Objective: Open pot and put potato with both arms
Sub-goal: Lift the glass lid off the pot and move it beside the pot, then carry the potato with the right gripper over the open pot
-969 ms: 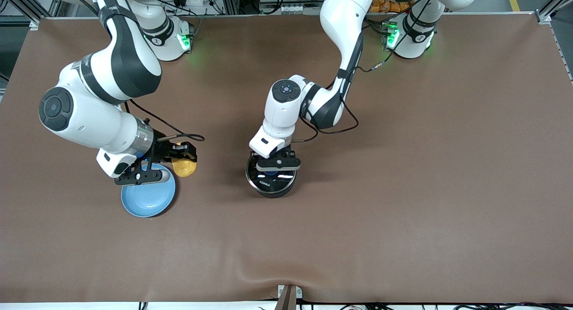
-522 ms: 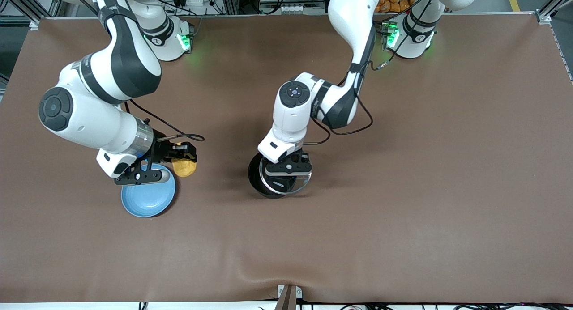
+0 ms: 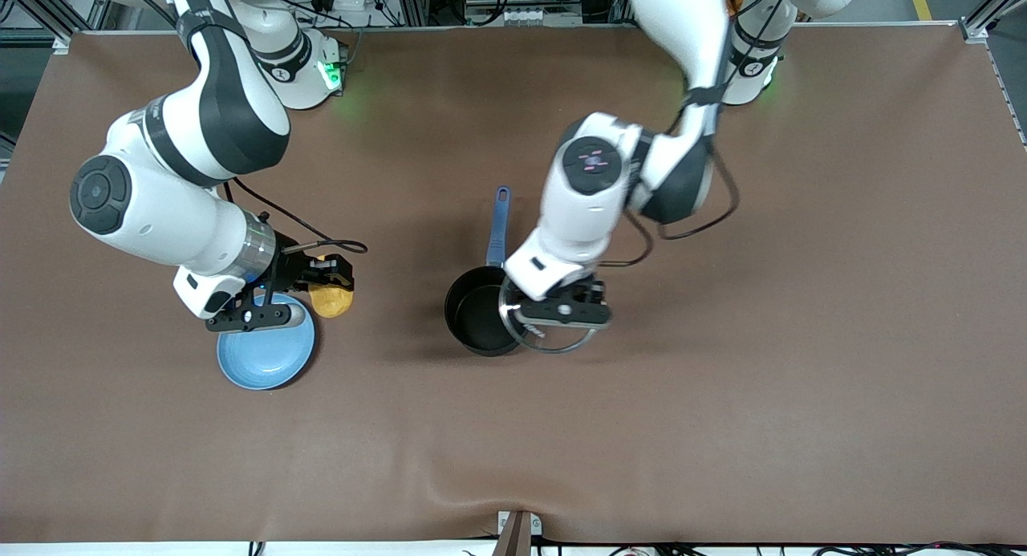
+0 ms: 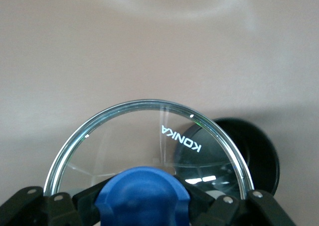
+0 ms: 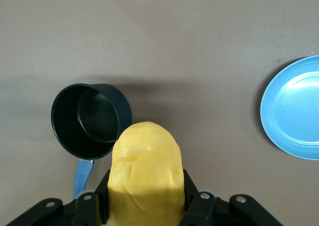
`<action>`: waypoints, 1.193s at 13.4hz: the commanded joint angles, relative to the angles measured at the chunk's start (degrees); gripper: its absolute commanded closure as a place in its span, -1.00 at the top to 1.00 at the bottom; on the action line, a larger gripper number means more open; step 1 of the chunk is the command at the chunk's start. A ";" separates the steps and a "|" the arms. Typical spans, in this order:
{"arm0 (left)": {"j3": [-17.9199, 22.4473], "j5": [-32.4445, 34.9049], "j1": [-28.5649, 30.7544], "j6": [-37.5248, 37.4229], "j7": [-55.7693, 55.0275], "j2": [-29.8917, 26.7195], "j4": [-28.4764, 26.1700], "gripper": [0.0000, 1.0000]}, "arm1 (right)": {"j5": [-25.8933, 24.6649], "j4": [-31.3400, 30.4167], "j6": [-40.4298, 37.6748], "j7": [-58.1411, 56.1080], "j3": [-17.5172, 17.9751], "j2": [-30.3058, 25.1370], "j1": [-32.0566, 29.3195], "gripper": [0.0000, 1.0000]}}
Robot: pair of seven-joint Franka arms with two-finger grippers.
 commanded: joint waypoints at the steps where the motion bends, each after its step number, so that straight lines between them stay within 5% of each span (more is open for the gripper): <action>1: 2.02 1.03 2.82 -7.42 9.60 -8.42 -4.47 -0.28 | 1.03 0.74 -0.31 0.89 -0.14 0.02 0.16 -1.00; 5: 3.26 5.60 6.52 -11.67 18.23 -10.46 -5.17 -0.33 | 1.30 0.83 0.65 1.85 -0.14 0.54 0.86 -1.00; 11: 3.26 5.34 7.05 -9.91 20.18 -9.40 -6.06 -0.44 | 0.68 0.83 11.98 8.70 -0.23 6.51 8.67 -1.00; 12: 3.35 5.43 7.05 -9.82 20.53 -9.58 -6.06 -0.49 | 0.42 1.35 13.82 9.93 -0.23 7.91 9.64 -1.00; 14: 4.05 5.78 7.14 -9.82 22.71 -10.02 -7.80 -1.00 | 0.07 2.06 18.73 10.30 -0.40 11.34 12.45 -1.00; 16: 5.28 5.78 7.22 -8.43 23.61 -10.02 -10.53 -1.00 | -0.89 2.15 24.71 10.30 -0.40 14.50 14.57 -1.00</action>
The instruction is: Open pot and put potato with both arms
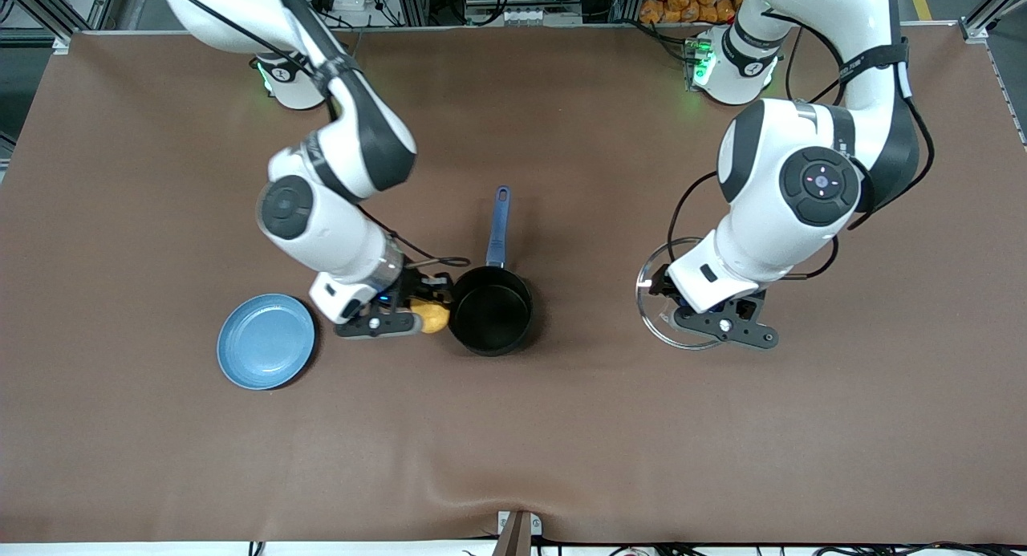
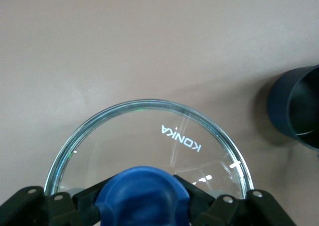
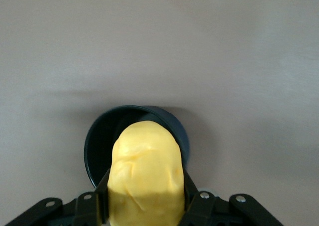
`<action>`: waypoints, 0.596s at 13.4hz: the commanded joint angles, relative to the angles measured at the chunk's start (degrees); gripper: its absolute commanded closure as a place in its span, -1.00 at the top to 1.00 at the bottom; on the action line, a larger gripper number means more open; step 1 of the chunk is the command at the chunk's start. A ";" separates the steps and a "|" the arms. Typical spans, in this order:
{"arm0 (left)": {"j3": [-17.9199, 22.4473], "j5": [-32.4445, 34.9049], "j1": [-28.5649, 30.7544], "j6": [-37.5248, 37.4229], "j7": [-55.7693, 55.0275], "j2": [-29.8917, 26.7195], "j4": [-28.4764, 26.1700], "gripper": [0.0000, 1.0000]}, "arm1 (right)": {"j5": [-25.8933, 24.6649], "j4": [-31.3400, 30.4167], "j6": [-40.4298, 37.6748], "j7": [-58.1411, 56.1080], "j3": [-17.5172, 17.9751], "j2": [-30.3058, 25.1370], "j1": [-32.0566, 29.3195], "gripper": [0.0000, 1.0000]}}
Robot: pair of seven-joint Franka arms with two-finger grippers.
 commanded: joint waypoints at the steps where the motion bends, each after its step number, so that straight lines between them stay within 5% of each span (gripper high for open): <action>1: 1.22 1.15 -0.25 2.87 1.83 -1.32 -5.20 -1.00 | -1.37 2.17 5.39 1.14 -0.67 4.82 2.81 -1.00; 8: 0.61 1.06 -0.16 16.04 1.92 -2.55 -19.00 -1.00 | -9.64 2.96 9.97 3.87 -0.67 10.01 6.51 -1.00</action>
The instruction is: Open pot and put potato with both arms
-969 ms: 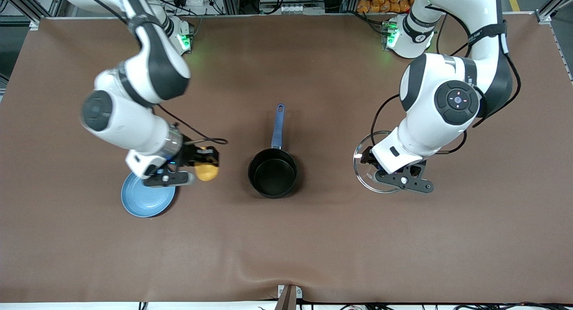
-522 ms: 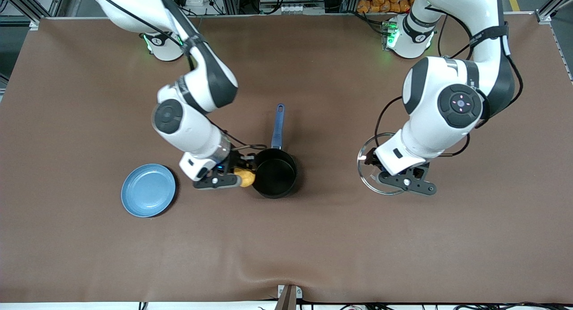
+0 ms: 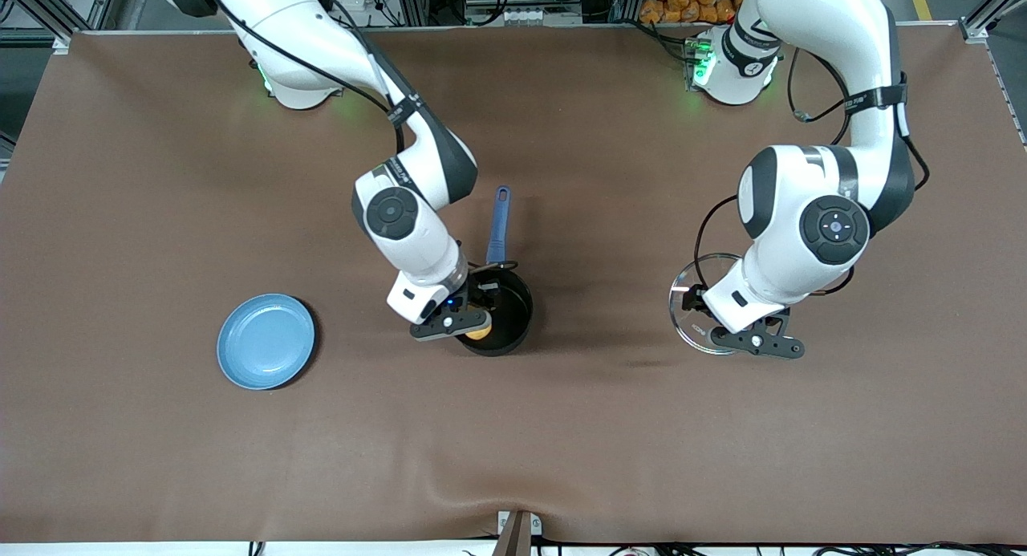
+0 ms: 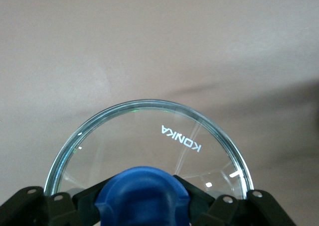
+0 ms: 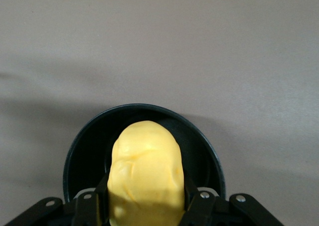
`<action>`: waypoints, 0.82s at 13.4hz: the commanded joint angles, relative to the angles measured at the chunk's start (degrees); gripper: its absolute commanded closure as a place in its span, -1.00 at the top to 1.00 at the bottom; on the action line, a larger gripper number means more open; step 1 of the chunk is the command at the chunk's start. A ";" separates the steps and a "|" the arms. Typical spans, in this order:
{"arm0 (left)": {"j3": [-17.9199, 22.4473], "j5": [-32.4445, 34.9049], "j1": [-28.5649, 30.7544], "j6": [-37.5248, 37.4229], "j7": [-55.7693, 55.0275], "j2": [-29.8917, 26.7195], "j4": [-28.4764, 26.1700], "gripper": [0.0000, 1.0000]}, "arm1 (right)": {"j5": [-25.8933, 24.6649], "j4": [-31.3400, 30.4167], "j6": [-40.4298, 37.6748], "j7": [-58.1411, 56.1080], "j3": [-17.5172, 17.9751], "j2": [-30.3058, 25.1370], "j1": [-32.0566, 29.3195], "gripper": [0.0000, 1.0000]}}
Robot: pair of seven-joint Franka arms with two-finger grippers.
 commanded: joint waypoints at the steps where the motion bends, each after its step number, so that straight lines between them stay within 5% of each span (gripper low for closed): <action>1: -0.36 1.04 -0.61 6.81 0.62 -2.87 -7.11 -1.00 | -1.61 1.90 1.65 1.64 -0.60 2.48 1.26 -1.00; 11: -6.42 -5.72 -0.52 35.55 0.53 -2.26 -27.25 -1.00 | -4.42 1.38 8.16 4.89 -0.95 8.19 3.72 -1.00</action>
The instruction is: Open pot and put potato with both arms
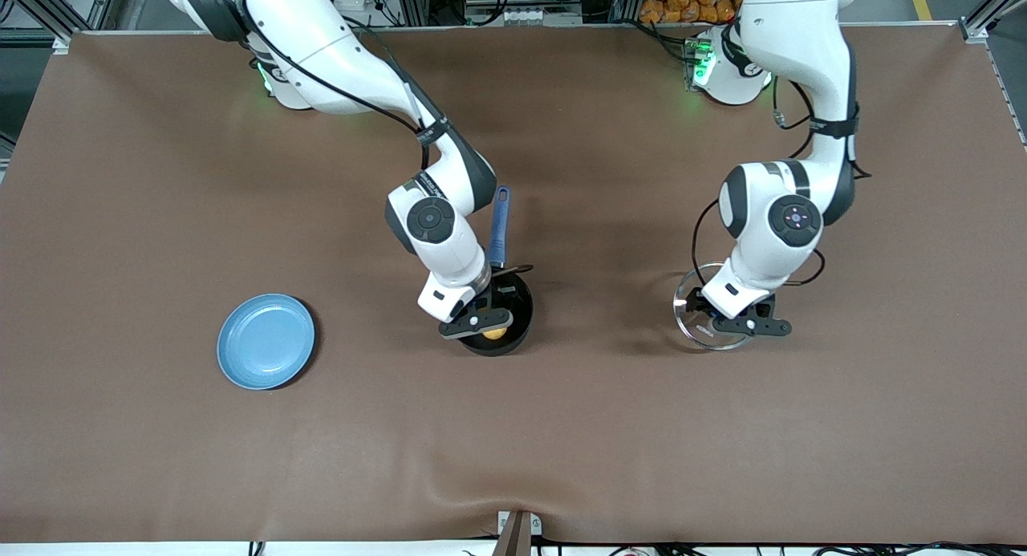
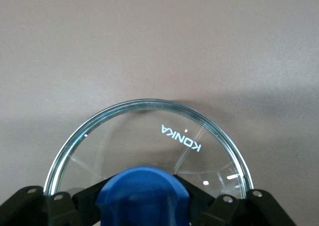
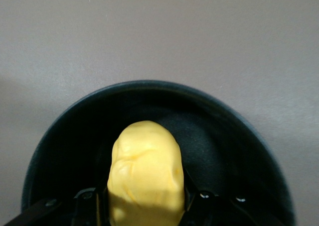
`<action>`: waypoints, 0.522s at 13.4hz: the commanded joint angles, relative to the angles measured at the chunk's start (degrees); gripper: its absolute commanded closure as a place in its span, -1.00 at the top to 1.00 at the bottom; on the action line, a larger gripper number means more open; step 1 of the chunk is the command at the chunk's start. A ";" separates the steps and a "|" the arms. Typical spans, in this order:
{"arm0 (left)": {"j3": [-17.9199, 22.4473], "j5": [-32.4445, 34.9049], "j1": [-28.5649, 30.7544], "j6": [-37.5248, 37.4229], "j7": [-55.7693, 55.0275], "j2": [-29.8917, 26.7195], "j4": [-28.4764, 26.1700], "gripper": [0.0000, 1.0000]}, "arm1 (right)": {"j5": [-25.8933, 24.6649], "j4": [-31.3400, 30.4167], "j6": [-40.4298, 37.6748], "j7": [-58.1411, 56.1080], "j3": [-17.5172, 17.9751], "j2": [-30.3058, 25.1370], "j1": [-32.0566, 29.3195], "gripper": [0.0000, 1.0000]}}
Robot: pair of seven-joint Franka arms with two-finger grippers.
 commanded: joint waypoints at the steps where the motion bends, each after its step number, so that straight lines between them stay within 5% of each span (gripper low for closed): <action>1: -1.35 -1.44 -0.39 6.25 0.53 -1.97 -4.33 -1.00 | -2.19 1.17 0.91 1.89 -1.06 1.38 0.94 -1.00; 7: -1.87 -3.81 -0.30 11.97 0.62 1.27 -3.90 -1.00 | -2.46 1.08 3.38 3.12 -1.06 2.96 1.20 -1.00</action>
